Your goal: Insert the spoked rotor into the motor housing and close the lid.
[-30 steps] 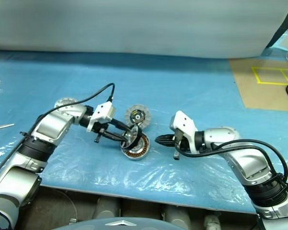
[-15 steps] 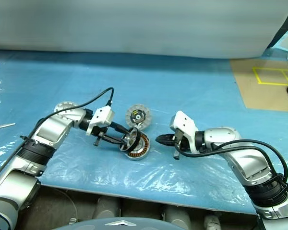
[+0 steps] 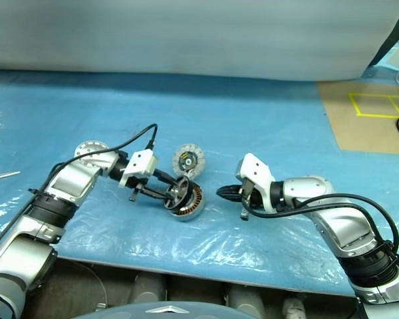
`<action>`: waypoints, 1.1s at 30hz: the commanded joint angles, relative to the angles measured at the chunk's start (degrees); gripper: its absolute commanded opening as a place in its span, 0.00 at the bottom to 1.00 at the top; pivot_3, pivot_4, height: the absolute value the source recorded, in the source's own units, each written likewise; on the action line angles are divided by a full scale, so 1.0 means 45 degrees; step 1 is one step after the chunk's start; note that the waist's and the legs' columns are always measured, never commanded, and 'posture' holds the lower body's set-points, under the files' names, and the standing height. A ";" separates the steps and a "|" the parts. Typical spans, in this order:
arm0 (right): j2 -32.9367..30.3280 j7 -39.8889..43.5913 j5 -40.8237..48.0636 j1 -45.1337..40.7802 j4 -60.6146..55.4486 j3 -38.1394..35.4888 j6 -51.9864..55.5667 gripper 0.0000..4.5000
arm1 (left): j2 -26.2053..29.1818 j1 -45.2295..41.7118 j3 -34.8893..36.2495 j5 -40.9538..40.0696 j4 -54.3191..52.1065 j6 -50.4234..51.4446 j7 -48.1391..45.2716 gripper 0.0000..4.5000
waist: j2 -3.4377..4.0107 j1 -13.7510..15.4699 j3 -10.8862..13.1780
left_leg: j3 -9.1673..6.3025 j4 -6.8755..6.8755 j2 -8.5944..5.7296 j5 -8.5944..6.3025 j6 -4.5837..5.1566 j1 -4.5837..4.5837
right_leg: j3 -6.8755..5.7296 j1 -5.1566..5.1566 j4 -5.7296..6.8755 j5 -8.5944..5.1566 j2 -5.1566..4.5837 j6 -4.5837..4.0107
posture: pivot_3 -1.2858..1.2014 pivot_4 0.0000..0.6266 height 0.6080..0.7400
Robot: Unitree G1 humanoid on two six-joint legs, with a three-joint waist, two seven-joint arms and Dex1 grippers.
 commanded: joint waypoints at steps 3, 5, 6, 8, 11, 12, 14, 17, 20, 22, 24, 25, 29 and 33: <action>0.0059 -0.0029 -0.0034 -0.0077 -0.0249 -0.0059 -0.0183 0.00 | -0.0027 -0.0322 0.0409 -0.0545 -0.0430 0.0265 -0.0217 0.30 | 0.0000 -0.0001 0.0000 | 0.0000 -0.0001 0.0000 0.0000 0.0000 0.0000 | 0.0000 0.0000 0.0000 0.0000 0.0000 0.0000 | 0.52 0.24 1.00; 0.0071 -0.0023 -0.0097 -0.0081 -0.0192 -0.0010 -0.0231 0.00 | -0.0256 -0.0352 0.0549 -0.0523 -0.0115 -0.0631 -0.0136 0.30 | 0.0000 0.0008 0.0000 | 0.0000 -0.0002 0.0000 0.0000 0.0000 -0.0001 | 0.0000 0.0000 -0.0001 0.0000 0.0000 -0.0001 | 0.52 0.24 1.00; 0.0092 -0.0025 -0.0101 -0.0098 -0.0188 0.0001 -0.0224 0.00 | -0.0234 -0.0344 0.0507 -0.0506 -0.0050 -0.0669 -0.0239 0.30 | 0.0000 0.0010 0.0000 | 0.0000 -0.0001 0.0000 0.0000 0.0000 -0.0003 | 0.0000 0.0000 -0.0001 0.0000 0.0000 0.0000 | 0.52 0.24 1.00; 0.0123 -0.0027 -0.0148 -0.0117 -0.0175 0.0037 -0.0231 0.00 | -0.0118 -0.0337 0.0374 -0.0426 -0.0026 -0.0620 -0.0455 0.46 | 0.0000 -0.0002 0.0000 | 0.0000 0.0001 -0.0001 0.0000 0.0000 -0.0003 | 0.0000 0.0000 0.0000 0.0000 0.0000 0.0000 | 0.52 0.24 1.00; 0.0123 0.0022 -0.0192 -0.0101 -0.0159 0.0048 -0.0247 0.00 | -0.0291 -0.0339 0.0542 -0.0455 -0.0053 -0.0389 0.0040 0.66 | 0.0000 0.0007 0.0000 | 0.0000 0.0001 0.0000 0.0000 0.0000 0.0000 | 0.0000 0.0000 0.0002 0.0000 0.0000 0.0000 | 0.52 0.24 1.00; 0.0119 0.0046 -0.0200 -0.0104 -0.0153 0.0054 -0.0248 0.00 | -0.0059 -0.0327 0.0448 -0.0548 -0.0248 -0.0030 -0.0294 0.73 | 0.0000 0.0007 0.0000 | 0.0000 0.0002 -0.0001 0.0000 0.0000 -0.0001 | 0.0000 0.0000 0.0002 0.0000 -0.0001 0.0000 | 0.52 0.24 1.00; 0.0119 0.0066 -0.0238 -0.0130 -0.0139 0.0080 -0.0251 0.00 | 0.0113 -0.0347 0.0431 -0.0459 -0.0275 -0.0127 -0.0413 0.73 | 0.0000 0.0007 0.0000 | 0.0000 0.0003 -0.0001 0.0000 0.0000 -0.0003 | 0.0000 0.0000 0.0002 0.0000 -0.0001 0.0000 | 0.52 0.24 1.00; 0.0142 0.0088 -0.0250 -0.0143 -0.0110 0.0080 -0.0248 0.00 | 0.0047 -0.0432 0.0694 -0.0552 -0.0203 -0.0155 -0.0188 0.73 | 0.0000 0.0007 0.0000 | 0.0000 0.0002 -0.0001 0.0000 0.0000 -0.0001 | -0.0001 0.0000 0.0002 0.0000 0.0000 0.0000 | 0.52 0.24 1.00; 0.0153 0.0117 -0.0219 -0.0123 -0.0152 0.0076 -0.0230 0.00 | 0.0036 -0.0337 0.1024 -0.0930 -0.0491 0.0118 -0.0095 0.73 | 0.0000 0.0006 0.0000 | 0.0000 0.0003 -0.0001 0.0000 0.0000 -0.0002 | 0.0000 0.0000 0.0002 0.0000 -0.0001 0.0000 | 0.52 0.24 1.00; 0.0197 0.0127 -0.0160 -0.0151 -0.0202 0.0054 -0.0185 0.00 | 0.0070 -0.0239 0.1298 -0.1187 -0.0752 0.0276 0.0028 0.73 | 0.0000 0.0007 0.0000 | 0.0000 0.0003 0.0000 0.0000 0.0000 -0.0002 | 0.0000 0.0000 0.0002 0.0000 -0.0001 0.0000 | 0.52 0.24 1.00; 0.0257 0.0170 -0.0116 -0.0250 -0.0203 0.0041 -0.0194 0.00 | 0.0187 -0.0065 0.1599 -0.1547 -0.1186 0.0663 0.0168 0.73 | 0.0000 0.0007 0.0000 | 0.0000 0.0002 0.0000 0.0000 0.0000 -0.0002 | -0.0001 0.0000 0.0002 0.0000 -0.0001 0.0000 | 0.52 0.24 1.00; 0.0389 0.0186 0.0042 -0.0401 -0.0183 -0.0029 -0.0114 0.00 | 0.0315 0.0079 0.1761 -0.1697 -0.1490 0.0907 0.0265 0.73 | 0.0000 0.0002 0.0000 | 0.0000 0.0002 -0.0001 0.0000 0.0000 -0.0003 | -0.0001 0.0000 0.0002 0.0000 -0.0001 0.0000 | 0.52 0.24 1.00; 0.0645 0.0593 0.0391 -0.1191 -0.0091 0.0089 0.0103 0.00 | 0.0732 0.0854 0.2416 -0.2414 -0.2716 0.1876 0.0693 0.73 | 0.0009 -0.0091 0.0002 | 0.0001 0.0000 0.0002 -0.0001 -0.0001 0.0007 | 0.0003 -0.0001 0.0008 0.0000 0.0003 -0.0001 | 0.52 0.24 1.00; 0.0623 0.1118 0.0322 -0.1949 0.0381 0.0303 -0.0026 0.00 | 0.0854 0.1747 0.2547 -0.2300 -0.3090 0.1571 0.1082 0.73 | 0.0009 -0.0032 0.0003 | 0.0003 0.0003 0.0001 0.0000 0.0000 0.0005 | 0.0002 -0.0001 0.0007 -0.0001 0.0000 -0.0003 | 0.52 0.24 1.00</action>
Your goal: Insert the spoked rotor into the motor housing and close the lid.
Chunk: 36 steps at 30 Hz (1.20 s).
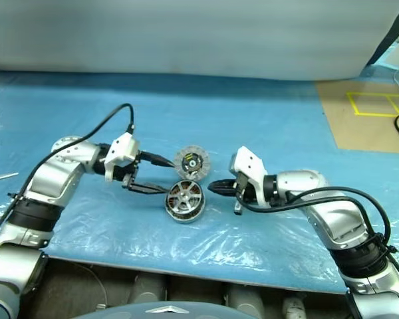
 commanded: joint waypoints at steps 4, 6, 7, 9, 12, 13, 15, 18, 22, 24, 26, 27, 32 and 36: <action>-0.0114 0.0525 -0.0006 -0.0323 0.0378 0.0116 -0.0288 0.00 | -0.0161 0.0166 -0.0370 0.0475 -0.0270 -0.0925 0.0195 0.73 | -0.0002 0.0104 0.0001 | -0.0002 0.0005 0.0003 0.0001 0.0003 -0.0015 | -0.0007 0.0003 -0.0001 -0.0001 -0.0001 -0.0001 | 0.52 0.24 1.00; -0.0149 0.0468 -0.0014 -0.0089 0.0263 0.0121 -0.0235 0.00 | -0.0341 -0.0316 -0.0689 0.0591 -0.0098 -0.0902 0.0041 0.77 | -0.0002 0.0117 0.0001 | -0.0002 0.0007 -0.0003 0.0002 0.0004 -0.0019 | -0.0005 0.0004 -0.0002 0.0000 -0.0006 -0.0001 | 0.52 0.24 1.00; -0.0183 0.0422 -0.0008 0.0062 0.0176 0.0093 -0.0207 0.00 | -0.0336 -0.0539 -0.0903 0.0764 0.0042 -0.1044 -0.0152 0.81 | -0.0003 0.0110 0.0001 | -0.0003 0.0008 0.0000 0.0002 0.0004 -0.0023 | -0.0007 0.0005 -0.0002 0.0000 -0.0005 -0.0001 | 0.52 0.24 1.00; -0.0245 0.0304 -0.0001 0.0332 0.0039 0.0003 -0.0142 0.00 | -0.0339 -0.0949 -0.1377 0.1243 0.0458 -0.1423 -0.0408 0.94 | -0.0002 0.0079 0.0001 | -0.0003 0.0007 0.0002 0.0003 0.0005 -0.0016 | -0.0007 0.0005 0.0001 0.0000 -0.0002 0.0000 | 0.52 0.24 1.00; -0.0360 0.0031 0.0044 0.0771 -0.0234 -0.0190 -0.0020 0.00 | -0.0335 -0.1424 -0.2018 0.1712 0.0765 -0.1295 -0.0717 0.99 | 0.0000 0.0005 0.0000 | -0.0001 0.0003 0.0000 0.0002 0.0003 -0.0005 | 0.0002 0.0004 -0.0001 0.0001 0.0001 0.0002 | 0.52 0.24 1.00; -0.0416 -0.0064 0.0057 0.0942 -0.0333 -0.0277 0.0004 0.00 | -0.0297 -0.1549 -0.2209 0.1838 0.0789 -0.1197 -0.0849 0.99 | 0.0000 0.0003 0.0000 | -0.0001 0.0003 0.0000 0.0002 0.0002 -0.0006 | 0.0006 0.0004 -0.0001 0.0001 0.0002 0.0003 | 0.52 0.24 1.00; -0.0502 -0.0302 0.0135 0.1337 -0.0578 -0.0508 0.0115 0.00 | -0.0358 -0.1839 -0.2560 0.2202 0.1048 -0.1421 -0.1007 0.99 | 0.0000 0.0033 0.0000 | -0.0002 -0.0001 0.0000 0.0002 0.0002 0.0000 | 0.0006 0.0003 -0.0003 0.0002 0.0003 0.0004 | 0.52 0.24 1.00; -0.0542 -0.0614 0.0157 0.1823 -0.0903 -0.0675 0.0242 0.00 | -0.0584 -0.2170 -0.2892 0.2584 0.1456 -0.1419 -0.0972 0.99 | -0.0001 0.0060 0.0001 | -0.0002 0.0000 -0.0002 0.0002 0.0002 -0.0004 | 0.0005 0.0003 -0.0003 0.0002 0.0002 0.0004 | 0.52 0.24 1.00; -0.0545 -0.0928 0.0165 0.2260 -0.1249 -0.0733 0.0309 0.00 | -0.0872 -0.2357 -0.3126 0.2717 0.1413 -0.0972 -0.0901 0.99 | 0.0000 0.0067 0.0001 | -0.0002 0.0004 -0.0004 0.0002 0.0003 -0.0003 | 0.0005 0.0005 -0.0002 0.0002 -0.0001 0.0004 | 0.52 0.24 1.00; -0.0555 -0.1022 0.0212 0.2333 -0.1322 -0.0805 0.0363 0.00 | -0.0971 -0.2391 -0.3143 0.2736 0.1419 -0.0906 -0.0889 0.99 | 0.0000 0.0067 0.0001 | -0.0002 0.0006 -0.0004 0.0002 0.0003 -0.0003 | 0.0005 0.0005 -0.0002 0.0002 -0.0001 0.0004 | 0.52 0.24 1.00; -0.0605 -0.1075 0.0158 0.2379 -0.1324 -0.0810 0.0340 0.00 | -0.1012 -0.2434 -0.3176 0.2715 0.1390 -0.0696 -0.0926 0.99 | 0.0000 0.0042 0.0001 | -0.0002 0.0006 -0.0004 0.0002 0.0003 -0.0003 | 0.0006 0.0005 0.0000 0.0002 -0.0001 0.0004 | 0.52 0.24 1.00; -0.0637 -0.1084 0.0127 0.2409 -0.1313 -0.0811 0.0305 0.00 | -0.1021 -0.2460 -0.3222 0.2738 0.1381 -0.0629 -0.0956 0.99 | 0.0000 0.0044 0.0001 | -0.0002 0.0006 -0.0003 0.0002 0.0003 -0.0003 | 0.0008 0.0005 0.0000 0.0002 0.0001 0.0004 | 0.52 0.24 1.00; -0.0718 -0.1227 0.0161 0.2543 -0.1487 -0.0810 0.0339 0.00 | -0.1136 -0.2354 -0.3506 0.3072 0.1427 -0.0712 -0.0778 0.99 | -0.0001 0.0060 0.0001 | -0.0002 0.0004 -0.0006 0.0002 0.0003 -0.0003 | 0.0008 0.0005 -0.0003 0.0002 -0.0001 0.0004 | 0.52 0.24 1.00; -0.0787 -0.1279 0.0149 0.2584 -0.1525 -0.0835 0.0342 0.00 | -0.1234 -0.2338 -0.3603 0.3308 0.1514 -0.0778 -0.0661 0.99 | -0.0001 0.0063 0.0001 | -0.0003 0.0004 -0.0006 0.0002 0.0003 -0.0005 | 0.0007 0.0005 -0.0003 0.0003 -0.0001 0.0005 | 0.52 0.24 1.00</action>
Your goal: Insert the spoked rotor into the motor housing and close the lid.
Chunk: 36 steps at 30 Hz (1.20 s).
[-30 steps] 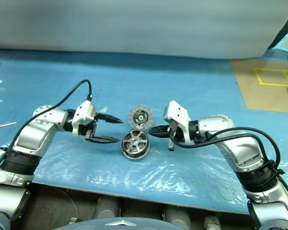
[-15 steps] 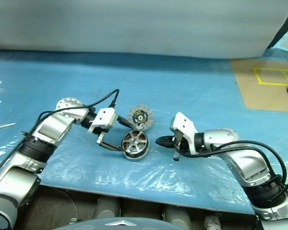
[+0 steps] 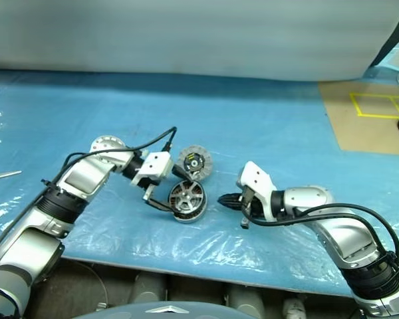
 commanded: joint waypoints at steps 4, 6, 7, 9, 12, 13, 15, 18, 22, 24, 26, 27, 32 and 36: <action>-0.0186 -0.0169 0.0105 0.0073 -0.0557 -0.0407 -0.0088 0.00 | -0.0172 -0.0214 -0.0235 0.0467 0.0120 0.0033 0.0321 0.99 | 0.0000 0.0000 0.0000 | 0.0000 0.0002 0.0000 0.0000 0.0000 0.0001 | 0.0001 0.0000 0.0001 0.0000 0.0000 0.0000 | 0.52 0.24 1.00; -0.0201 -0.0200 0.0125 0.0131 -0.0610 -0.0408 -0.0097 0.00 | -0.0127 -0.0228 -0.0329 0.0621 0.0167 0.0016 0.0296 0.99 | 0.0000 0.0001 0.0000 | 0.0000 0.0002 0.0001 0.0000 0.0000 0.0001 | 0.0000 0.0001 0.0002 0.0000 0.0000 0.0000 | 0.52 0.24 1.00; -0.0190 -0.0233 0.0147 0.0143 -0.0635 -0.0404 -0.0078 0.00 | -0.0137 -0.0213 -0.0327 0.0628 0.0173 0.0053 0.0305 0.99 | 0.0000 0.0001 0.0000 | 0.0000 0.0001 0.0001 0.0000 0.0000 0.0002 | 0.0001 0.0001 0.0002 0.0000 0.0000 0.0000 | 0.52 0.24 1.00; -0.0177 -0.0287 0.0164 0.0187 -0.0675 -0.0395 -0.0072 0.00 | -0.0108 -0.0193 -0.0347 0.0668 0.0172 0.0119 0.0264 0.99 | 0.0000 0.0000 0.0000 | 0.0000 0.0001 0.0000 0.0000 0.0001 0.0002 | 0.0001 0.0003 0.0002 0.0000 0.0000 0.0000 | 0.52 0.24 1.00; -0.0168 -0.0348 0.0123 0.0255 -0.0694 -0.0365 -0.0110 0.00 | -0.0066 -0.0225 -0.0368 0.0780 0.0213 0.0140 0.0254 0.99 | 0.0000 0.0001 0.0000 | 0.0000 0.0002 0.0000 0.0000 0.0000 0.0006 | 0.0002 0.0010 0.0002 0.0000 0.0000 0.0000 | 0.52 0.24 1.00; -0.0172 -0.0360 0.0107 0.0280 -0.0700 -0.0348 -0.0130 0.00 | -0.0060 -0.0241 -0.0364 0.0790 0.0226 0.0161 0.0243 0.99 | 0.0000 0.0001 0.0000 | 0.0000 0.0002 0.0000 0.0000 0.0000 0.0007 | 0.0002 0.0012 0.0001 0.0000 0.0000 0.0000 | 0.52 0.24 1.00; -0.0181 -0.0387 0.0062 0.0325 -0.0713 -0.0304 -0.0175 0.00 | -0.0032 -0.0272 -0.0348 0.0802 0.0242 0.0225 0.0209 0.99 | 0.0000 0.0002 0.0000 | 0.0000 0.0003 0.0000 0.0000 0.0001 0.0011 | 0.0003 0.0014 0.0002 0.0000 0.0000 0.0000 | 0.52 0.24 1.00; -0.0159 -0.0437 0.0055 0.0349 -0.0751 -0.0281 -0.0178 0.00 | 0.0044 -0.0244 -0.0345 0.0782 0.0210 0.0239 0.0085 0.99 | 0.0000 -0.0003 0.0000 | 0.0000 0.0003 0.0000 0.0000 0.0001 0.0013 | 0.0004 0.0014 0.0001 -0.0001 -0.0001 -0.0001 | 0.52 0.24 1.00; -0.0109 -0.0496 0.0018 0.0320 -0.0712 -0.0214 -0.0215 0.00 | 0.0122 -0.0146 -0.0276 0.0721 0.0147 0.0114 0.0045 0.79 | 0.0000 -0.0006 0.0000 | 0.0001 0.0003 0.0000 0.0000 0.0001 0.0014 | 0.0006 0.0015 0.0001 -0.0001 0.0000 -0.0001 | 0.52 0.24 1.00; -0.0120 -0.0499 -0.0005 0.0319 -0.0710 -0.0188 -0.0234 0.00 | 0.0057 -0.0157 -0.0295 0.0867 0.0172 0.0205 0.0302 0.64 | 0.0001 -0.0002 0.0000 | 0.0001 0.0002 0.0000 0.0000 0.0001 0.0013 | 0.0006 0.0014 -0.0001 -0.0001 0.0000 -0.0001 | 0.52 0.24 1.00; -0.0129 -0.0500 -0.0020 0.0322 -0.0708 -0.0176 -0.0248 0.00 | 0.0081 -0.0128 -0.0329 0.0834 0.0111 0.0159 0.0242 0.64 | 0.0001 -0.0001 -0.0001 | 0.0001 0.0001 -0.0003 0.0000 0.0000 0.0013 | 0.0006 0.0016 -0.0002 -0.0001 -0.0001 -0.0001 | 0.52 0.24 1.00; -0.0129 -0.0500 -0.0026 0.0316 -0.0694 -0.0171 -0.0254 0.00 | 0.0083 -0.0103 -0.0331 0.0811 0.0084 0.0131 0.0231 0.59 | 0.0001 0.0000 -0.0001 | 0.0001 0.0001 -0.0003 0.0000 0.0000 0.0012 | 0.0006 0.0016 -0.0001 -0.0001 -0.0001 -0.0001 | 0.52 0.24 1.00; -0.0127 -0.0498 -0.0055 0.0275 -0.0657 -0.0143 -0.0264 0.00 | 0.0027 -0.0068 -0.0308 0.0868 0.0027 0.0158 0.0441 0.33 | 0.0023 -0.0001 -0.0014 | 0.0001 -0.0001 -0.0005 0.0000 0.0000 0.0016 | 0.0008 0.0029 -0.0003 -0.0001 -0.0002 -0.0001 | 0.52 0.24 1.00; -0.0115 -0.0505 -0.0076 0.0241 -0.0642 -0.0112 -0.0265 0.00 | -0.0054 -0.0031 -0.0299 0.0735 0.0055 0.0051 0.0384 0.31 | 0.0029 0.0058 -0.0017 | 0.0000 0.0005 -0.0015 0.0004 0.0007 0.0023 | 0.0010 0.0039 -0.0006 -0.0003 -0.0013 -0.0004 | 0.52 0.24 1.00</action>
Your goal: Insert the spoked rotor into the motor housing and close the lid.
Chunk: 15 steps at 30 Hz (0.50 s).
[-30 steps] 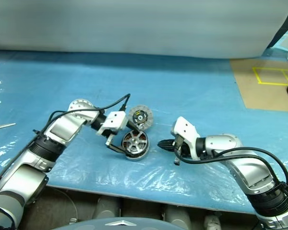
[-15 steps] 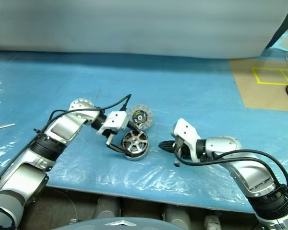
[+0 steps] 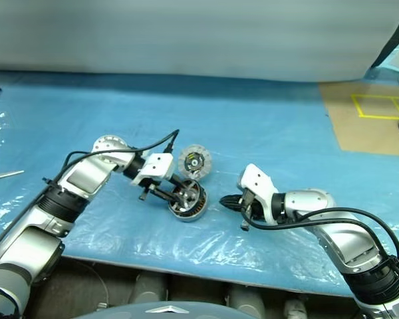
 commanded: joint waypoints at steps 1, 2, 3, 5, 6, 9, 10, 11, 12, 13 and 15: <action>-0.0020 -0.0011 -0.0014 -0.0088 -0.0433 -0.0136 -0.0214 0.00 | -0.0023 0.0137 -0.0086 -0.0016 -0.0051 -0.0062 -0.0034 0.31 | 0.0000 -0.0001 0.0000 | 0.0000 0.0001 -0.0006 0.0002 0.0004 -0.0001 | 0.0002 0.0000 -0.0002 0.0000 -0.0006 0.0000 | 0.52 0.24 1.00; -0.0025 -0.0008 -0.0006 -0.0082 -0.0437 -0.0145 -0.0212 0.00 | -0.0005 0.0148 -0.0094 0.0002 -0.0081 -0.0051 -0.0027 0.31 | 0.0000 -0.0004 0.0000 | 0.0000 0.0002 -0.0010 0.0004 0.0006 -0.0001 | 0.0005 0.0000 -0.0005 -0.0002 -0.0008 -0.0002 | 0.52 0.24 1.00; -0.0027 -0.0005 -0.0006 -0.0082 -0.0436 -0.0146 -0.0215 0.00 | -0.0044 0.0146 -0.0071 0.0085 -0.0046 -0.0082 0.0148 0.31 | 0.0000 -0.0006 0.0000 | 0.0001 0.0002 -0.0011 0.0004 0.0008 -0.0001 | 0.0007 0.0000 -0.0006 -0.0002 -0.0008 -0.0002 | 0.52 0.24 1.00; -0.0012 -0.0009 -0.0001 -0.0103 -0.0415 -0.0141 -0.0203 0.00 | -0.0197 0.0120 0.0035 0.0154 0.0097 -0.0304 0.0477 0.31 | 0.0001 -0.0002 0.0000 | 0.0001 0.0001 -0.0010 0.0006 0.0009 0.0000 | 0.0006 0.0000 -0.0005 -0.0001 -0.0008 -0.0001 | 0.52 0.24 1.00; -0.0006 -0.0012 0.0003 -0.0107 -0.0405 -0.0143 -0.0196 0.00 | -0.0261 0.0125 0.0113 0.0114 0.0129 -0.0474 0.0569 0.31 | 0.0000 0.0001 0.0000 | 0.0001 0.0001 -0.0011 0.0006 0.0010 -0.0001 | 0.0006 0.0000 -0.0005 -0.0001 -0.0008 0.0000 | 0.52 0.24 1.00; -0.0004 -0.0022 0.0054 -0.0056 -0.0453 -0.0175 -0.0152 0.00 | -0.0625 0.0252 0.0805 -0.0734 -0.0109 -0.0562 0.0797 0.31 | 0.0000 -0.0007 0.0001 | 0.0001 0.0002 -0.0019 0.0008 0.0013 -0.0006 | 0.0007 -0.0001 -0.0009 -0.0001 -0.0013 0.0000 | 0.52 0.24 1.00; -0.0004 -0.0015 0.0082 -0.0040 -0.0470 -0.0189 -0.0139 0.00 | -0.0698 0.0321 0.1057 -0.1104 -0.0262 -0.0528 0.0743 0.31 | -0.0002 -0.0018 0.0003 | 0.0001 0.0002 -0.0019 0.0008 0.0013 -0.0009 | 0.0007 -0.0005 -0.0009 0.0000 -0.0013 0.0001 | 0.52 0.24 1.00; 0.0000 0.0001 0.0135 -0.0023 -0.0498 -0.0214 -0.0115 0.00 | -0.0664 0.0371 0.1265 -0.1376 -0.0473 -0.0249 0.0708 0.31 | -0.0002 -0.0023 0.0003 | 0.0000 0.0002 -0.0017 0.0008 0.0013 -0.0017 | 0.0006 -0.0013 -0.0009 0.0001 -0.0012 0.0002 | 0.52 0.24 1.00; 0.0004 0.0016 0.0180 -0.0005 -0.0516 -0.0238 -0.0106 0.00 | -0.0596 0.0407 0.1430 -0.1553 -0.0646 -0.0004 0.0730 0.31 | -0.0004 -0.0033 0.0004 | 0.0000 0.0000 -0.0015 0.0008 0.0013 -0.0023 | 0.0005 -0.0020 -0.0009 0.0002 -0.0010 0.0004 | 0.52 0.24 1.00; 0.0002 0.0041 0.0231 0.0014 -0.0523 -0.0272 -0.0098 0.00 | -0.0538 0.0462 0.1616 -0.1767 -0.0789 0.0090 0.0751 0.31 | -0.0005 -0.0038 0.0004 | 0.0000 -0.0004 -0.0013 0.0008 0.0013 -0.0024 | 0.0004 -0.0024 -0.0007 0.0002 -0.0008 0.0004 | 0.52 0.24 1.00; -0.0025 0.0116 0.0283 -0.0015 -0.0498 -0.0289 -0.0106 0.00 | -0.0225 0.0615 0.1893 -0.2081 -0.1081 0.0402 0.0677 0.31 | -0.0004 -0.0049 0.0005 | -0.0001 -0.0012 -0.0006 0.0007 0.0012 -0.0024 | 0.0002 -0.0030 -0.0006 0.0002 0.0001 0.0004 | 0.52 0.24 1.00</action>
